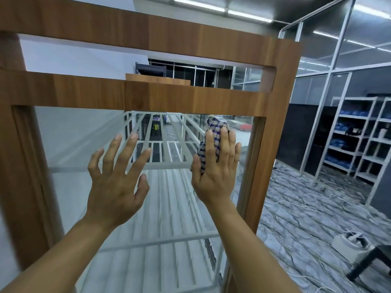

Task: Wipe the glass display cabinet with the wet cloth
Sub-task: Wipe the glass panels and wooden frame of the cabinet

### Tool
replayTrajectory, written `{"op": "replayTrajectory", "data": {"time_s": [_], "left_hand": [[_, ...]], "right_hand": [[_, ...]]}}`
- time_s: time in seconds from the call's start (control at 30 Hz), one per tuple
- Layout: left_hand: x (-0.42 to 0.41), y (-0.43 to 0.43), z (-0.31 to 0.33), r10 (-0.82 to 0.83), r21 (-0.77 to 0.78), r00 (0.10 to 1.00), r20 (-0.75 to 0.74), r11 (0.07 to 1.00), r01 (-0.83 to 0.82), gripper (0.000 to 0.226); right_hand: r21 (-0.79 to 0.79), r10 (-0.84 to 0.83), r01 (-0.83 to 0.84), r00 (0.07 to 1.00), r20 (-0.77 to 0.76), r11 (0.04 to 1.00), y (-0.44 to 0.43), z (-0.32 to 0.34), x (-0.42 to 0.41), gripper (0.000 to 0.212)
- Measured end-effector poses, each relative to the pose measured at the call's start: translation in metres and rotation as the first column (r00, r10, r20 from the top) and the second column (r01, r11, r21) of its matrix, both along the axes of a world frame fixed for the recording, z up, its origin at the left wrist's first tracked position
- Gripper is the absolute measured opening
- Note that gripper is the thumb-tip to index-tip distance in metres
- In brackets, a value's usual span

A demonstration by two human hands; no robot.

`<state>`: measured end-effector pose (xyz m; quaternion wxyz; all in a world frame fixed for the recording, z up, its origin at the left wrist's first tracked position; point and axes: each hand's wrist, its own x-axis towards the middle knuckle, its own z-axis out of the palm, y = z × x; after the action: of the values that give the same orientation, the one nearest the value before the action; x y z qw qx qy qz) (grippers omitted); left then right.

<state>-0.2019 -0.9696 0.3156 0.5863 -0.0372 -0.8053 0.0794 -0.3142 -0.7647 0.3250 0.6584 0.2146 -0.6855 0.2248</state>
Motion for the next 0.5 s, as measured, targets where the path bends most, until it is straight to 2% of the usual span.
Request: {"op": "replayTrajectory", "data": {"time_s": [0.23,0.27,0.4,0.5], "left_hand": [[0.008,-0.023,-0.016,0.064,0.029,0.998,-0.019,0.998,-0.064,0.054],[0.007,-0.025,-0.015,0.068,0.021,0.997,-0.021,0.998,-0.067,0.054],[0.003,-0.029,-0.014,0.061,0.006,0.997,-0.037,0.998,-0.061,0.054],[0.012,-0.038,-0.024,0.066,0.021,0.997,-0.047,0.998,-0.065,0.054]], "right_hand": [[-0.171,0.002,0.003,0.999,0.033,0.985,0.010,0.010,-0.004,0.057],[-0.146,0.020,-0.017,1.000,0.018,0.989,0.000,0.015,-0.001,0.057],[0.114,0.091,-0.083,0.994,-0.060,0.990,-0.025,-0.011,0.009,0.057],[0.016,0.048,-0.048,0.999,-0.017,0.999,0.005,-0.031,-0.003,0.058]]}}
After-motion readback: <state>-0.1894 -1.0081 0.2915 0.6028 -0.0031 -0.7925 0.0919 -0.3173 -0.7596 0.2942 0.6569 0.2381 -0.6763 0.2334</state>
